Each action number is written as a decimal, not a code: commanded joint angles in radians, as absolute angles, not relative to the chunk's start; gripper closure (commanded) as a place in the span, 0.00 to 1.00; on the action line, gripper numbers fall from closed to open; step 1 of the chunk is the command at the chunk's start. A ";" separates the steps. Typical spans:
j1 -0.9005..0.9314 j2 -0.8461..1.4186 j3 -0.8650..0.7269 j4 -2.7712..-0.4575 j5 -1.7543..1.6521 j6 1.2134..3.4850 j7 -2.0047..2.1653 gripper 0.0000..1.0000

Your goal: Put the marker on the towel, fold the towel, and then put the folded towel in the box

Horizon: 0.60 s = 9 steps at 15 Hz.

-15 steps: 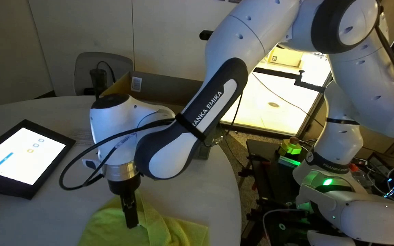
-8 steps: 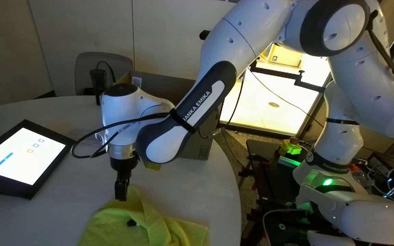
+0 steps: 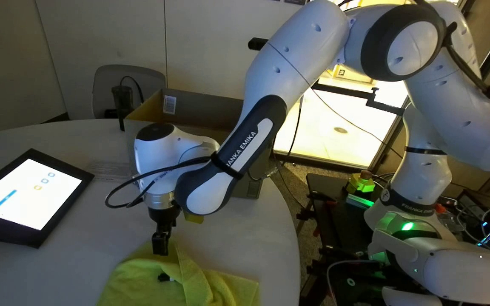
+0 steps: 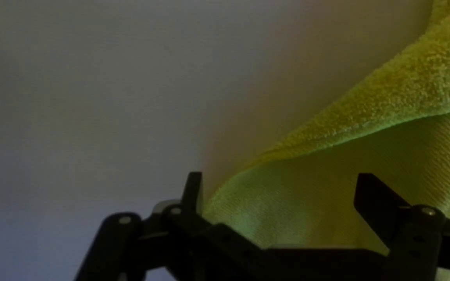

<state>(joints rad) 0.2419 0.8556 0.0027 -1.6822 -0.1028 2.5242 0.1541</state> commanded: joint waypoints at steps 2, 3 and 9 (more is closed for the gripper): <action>0.240 0.885 -0.012 -1.664 -0.097 2.518 0.191 0.00; 0.237 0.890 -0.011 -1.662 -0.095 2.515 0.191 0.00; 0.232 0.912 -0.006 -1.652 -0.091 2.522 0.193 0.00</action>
